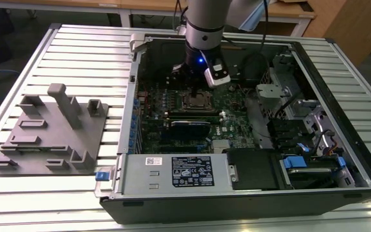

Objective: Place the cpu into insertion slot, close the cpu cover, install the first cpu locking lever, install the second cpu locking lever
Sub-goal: 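Close the cpu cover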

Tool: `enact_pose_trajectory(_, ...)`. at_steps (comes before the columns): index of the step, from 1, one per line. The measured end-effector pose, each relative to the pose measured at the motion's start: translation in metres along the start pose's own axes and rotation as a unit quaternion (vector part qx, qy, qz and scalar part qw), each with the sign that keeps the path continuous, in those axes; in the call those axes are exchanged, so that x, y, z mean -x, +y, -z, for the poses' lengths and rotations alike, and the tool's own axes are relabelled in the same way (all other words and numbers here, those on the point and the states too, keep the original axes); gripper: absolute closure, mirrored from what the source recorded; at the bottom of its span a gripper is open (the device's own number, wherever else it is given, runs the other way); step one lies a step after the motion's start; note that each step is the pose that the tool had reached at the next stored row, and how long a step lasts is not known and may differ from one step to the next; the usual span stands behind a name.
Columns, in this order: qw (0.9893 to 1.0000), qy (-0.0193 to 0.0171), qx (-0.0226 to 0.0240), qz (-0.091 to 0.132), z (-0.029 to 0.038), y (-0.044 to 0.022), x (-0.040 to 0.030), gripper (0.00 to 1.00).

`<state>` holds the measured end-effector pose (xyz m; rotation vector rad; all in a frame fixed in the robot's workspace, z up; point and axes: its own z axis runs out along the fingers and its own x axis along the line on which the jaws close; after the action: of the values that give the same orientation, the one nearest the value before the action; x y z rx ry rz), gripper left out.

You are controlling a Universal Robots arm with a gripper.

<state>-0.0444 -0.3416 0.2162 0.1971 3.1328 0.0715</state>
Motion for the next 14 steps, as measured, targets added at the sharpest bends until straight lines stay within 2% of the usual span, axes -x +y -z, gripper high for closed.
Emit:
enact_pose_trajectory(4, 1.0, 0.0001, -0.0001, 0.0, 0.0, 0.0011, 0.0093, 0.9)
enact_pose_trajectory(7, 1.0, 0.0001, 0.0, 0.0, 0.0002, 0.0012, 0.0094, 0.9)
enact_pose_trajectory(9, 1.0, 0.0001, 0.0, 0.001, 0.0047, 0.0014, 0.0094, 0.9)
enact_pose_trajectory(14, 1.0, 0.0001, 0.0, 0.002, 0.0108, 0.0017, 0.0094, 0.9)
